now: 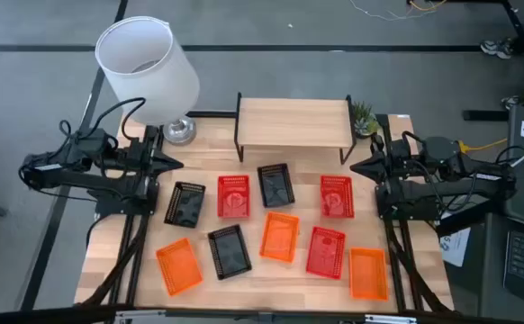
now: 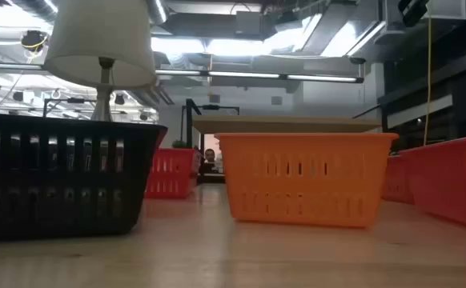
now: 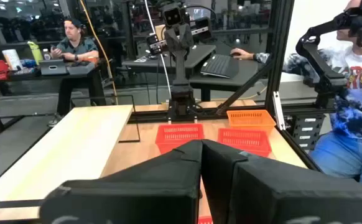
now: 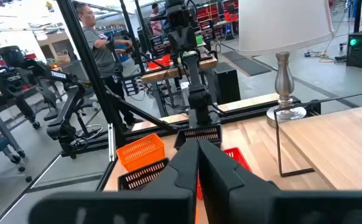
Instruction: Stack baskets on shelf by color
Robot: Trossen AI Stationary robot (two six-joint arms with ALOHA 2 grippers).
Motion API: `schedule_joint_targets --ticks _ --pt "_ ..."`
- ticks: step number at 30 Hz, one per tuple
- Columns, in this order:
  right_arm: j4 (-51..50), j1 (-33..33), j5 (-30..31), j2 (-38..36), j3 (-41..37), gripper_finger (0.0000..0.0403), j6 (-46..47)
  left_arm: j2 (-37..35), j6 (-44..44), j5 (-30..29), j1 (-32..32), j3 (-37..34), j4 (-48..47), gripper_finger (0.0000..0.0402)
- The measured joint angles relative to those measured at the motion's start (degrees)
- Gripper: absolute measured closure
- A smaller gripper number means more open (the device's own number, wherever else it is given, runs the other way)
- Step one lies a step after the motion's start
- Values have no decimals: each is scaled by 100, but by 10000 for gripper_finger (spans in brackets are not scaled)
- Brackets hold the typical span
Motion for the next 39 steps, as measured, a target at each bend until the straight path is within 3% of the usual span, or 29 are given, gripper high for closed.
schedule_joint_targets --ticks 32,39 --pt "1 1 1 1 0 389 -7 -1 2 -2 -1 1 1 401" --pt "525 -4 313 2 0 389 -112 0 387 -37 -1 1 13 401"
